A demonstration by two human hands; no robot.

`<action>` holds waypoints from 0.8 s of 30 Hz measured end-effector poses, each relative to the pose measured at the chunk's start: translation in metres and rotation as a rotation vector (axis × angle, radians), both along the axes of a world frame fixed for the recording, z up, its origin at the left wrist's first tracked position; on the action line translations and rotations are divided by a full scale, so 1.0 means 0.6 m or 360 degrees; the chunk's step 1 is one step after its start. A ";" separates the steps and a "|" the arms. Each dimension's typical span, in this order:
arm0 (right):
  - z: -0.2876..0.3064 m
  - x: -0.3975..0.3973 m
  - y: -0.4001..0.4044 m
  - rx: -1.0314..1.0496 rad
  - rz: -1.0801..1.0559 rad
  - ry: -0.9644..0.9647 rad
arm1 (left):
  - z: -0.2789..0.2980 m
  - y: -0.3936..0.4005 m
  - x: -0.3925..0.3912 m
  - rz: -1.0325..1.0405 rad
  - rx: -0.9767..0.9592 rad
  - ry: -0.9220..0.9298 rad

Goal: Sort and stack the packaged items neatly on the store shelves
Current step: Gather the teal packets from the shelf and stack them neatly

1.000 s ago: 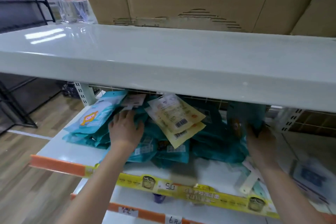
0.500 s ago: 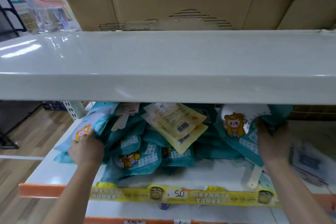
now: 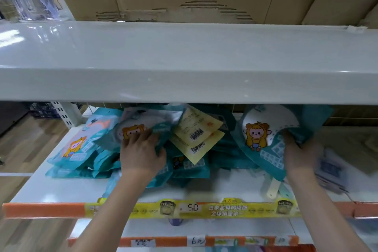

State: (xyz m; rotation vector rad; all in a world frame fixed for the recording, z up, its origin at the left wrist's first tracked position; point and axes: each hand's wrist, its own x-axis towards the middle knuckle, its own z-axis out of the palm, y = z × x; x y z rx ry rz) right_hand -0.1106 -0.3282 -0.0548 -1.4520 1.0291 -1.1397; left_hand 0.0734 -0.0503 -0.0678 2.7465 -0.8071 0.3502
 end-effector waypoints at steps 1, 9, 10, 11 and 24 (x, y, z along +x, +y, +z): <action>0.001 -0.002 0.001 -0.0003 0.0005 -0.0001 | -0.006 -0.002 -0.002 -0.0003 0.0060 0.0142; -0.001 -0.024 -0.002 0.0111 0.0125 -0.0094 | -0.034 0.038 0.064 0.0736 -0.0037 0.0451; -0.002 -0.030 -0.002 0.0129 0.0150 -0.0114 | -0.032 0.040 0.068 0.0794 -0.0050 0.0455; -0.004 -0.035 -0.001 0.0137 0.0177 -0.0126 | -0.029 0.041 0.069 0.0830 -0.0068 0.0443; -0.016 -0.073 0.007 0.0083 0.0277 -0.0030 | 0.010 0.055 0.079 0.0743 -0.0941 0.0760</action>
